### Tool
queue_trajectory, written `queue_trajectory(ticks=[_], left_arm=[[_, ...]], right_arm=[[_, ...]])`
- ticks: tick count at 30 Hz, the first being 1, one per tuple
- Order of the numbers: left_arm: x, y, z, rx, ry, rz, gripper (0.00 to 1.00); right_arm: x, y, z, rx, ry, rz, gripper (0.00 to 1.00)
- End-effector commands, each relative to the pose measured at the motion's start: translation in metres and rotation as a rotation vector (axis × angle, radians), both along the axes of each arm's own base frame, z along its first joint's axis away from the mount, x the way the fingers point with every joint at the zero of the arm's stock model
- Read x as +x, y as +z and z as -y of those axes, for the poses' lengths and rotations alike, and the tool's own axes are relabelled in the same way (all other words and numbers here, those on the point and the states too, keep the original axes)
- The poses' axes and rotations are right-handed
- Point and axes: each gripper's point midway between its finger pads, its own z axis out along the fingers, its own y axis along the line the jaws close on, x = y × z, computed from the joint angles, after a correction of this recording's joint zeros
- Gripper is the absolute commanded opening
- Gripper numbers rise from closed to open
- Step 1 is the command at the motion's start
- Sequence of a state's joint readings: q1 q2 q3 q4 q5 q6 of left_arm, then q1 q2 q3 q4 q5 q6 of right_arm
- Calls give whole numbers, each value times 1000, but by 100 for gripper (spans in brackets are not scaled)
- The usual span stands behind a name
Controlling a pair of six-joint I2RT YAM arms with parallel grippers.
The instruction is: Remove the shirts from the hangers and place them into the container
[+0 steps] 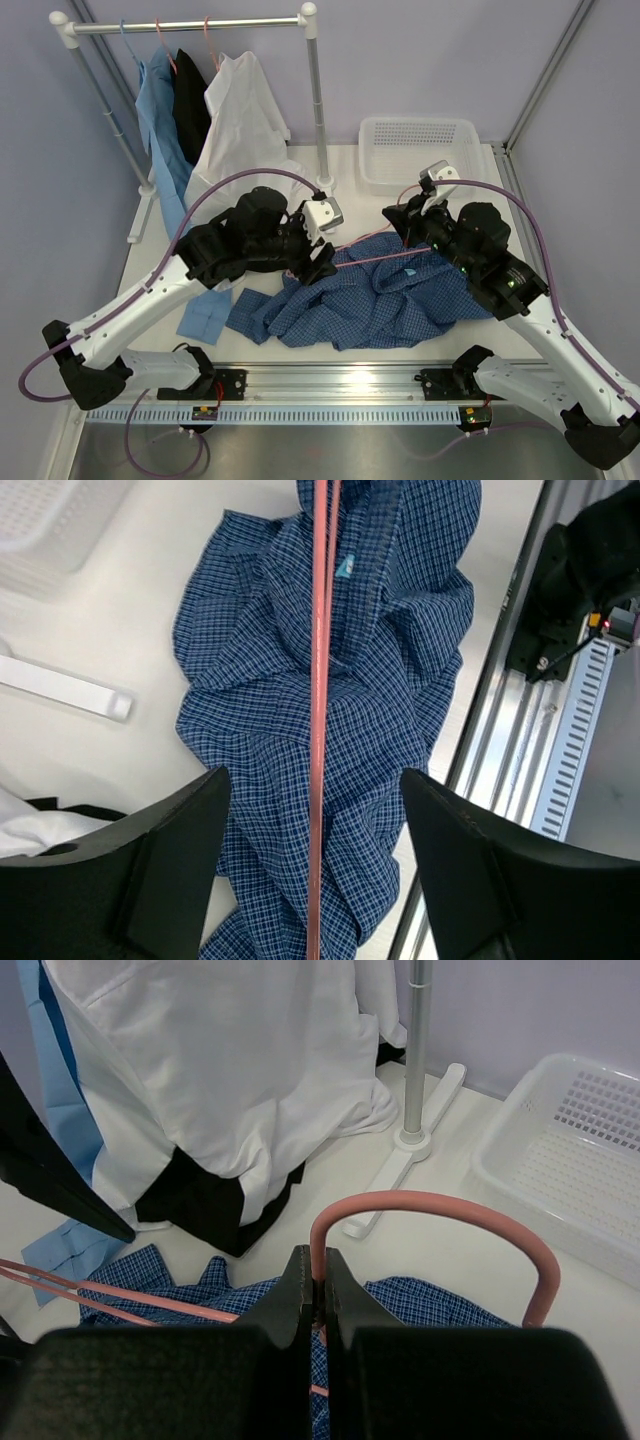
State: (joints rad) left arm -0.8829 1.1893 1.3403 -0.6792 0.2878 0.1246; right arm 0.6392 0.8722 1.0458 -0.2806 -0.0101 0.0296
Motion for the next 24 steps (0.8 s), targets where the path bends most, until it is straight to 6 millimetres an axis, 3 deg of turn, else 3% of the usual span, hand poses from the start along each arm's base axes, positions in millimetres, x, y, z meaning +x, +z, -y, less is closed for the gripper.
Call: queue_trajectory(ticks=[1, 11, 14, 15, 16, 21, 24], left_arm=[[-11, -5, 4, -3, -81, -38, 71], [-13, -13, 1, 1, -63, -72, 36], [-13, -16, 0, 7, -58, -76, 21], [-12, -18, -1, 11, -53, -79, 9], [-11, -20, -1, 14, -46, -81, 3], [-11, -20, -6, 15, -28, -78, 0], [-8, -18, -9, 14, -1, -62, 0]], right_arm=[[-2, 23, -4, 10, 40, 95, 0], [1, 24, -2, 8, 26, 102, 0], [1, 25, -2, 15, 23, 104, 0], [0, 26, -1, 20, 22, 105, 0], [0, 26, -2, 20, 24, 102, 0], [-3, 27, 1, 32, 19, 107, 1], [-5, 26, 2, 36, 20, 107, 26]])
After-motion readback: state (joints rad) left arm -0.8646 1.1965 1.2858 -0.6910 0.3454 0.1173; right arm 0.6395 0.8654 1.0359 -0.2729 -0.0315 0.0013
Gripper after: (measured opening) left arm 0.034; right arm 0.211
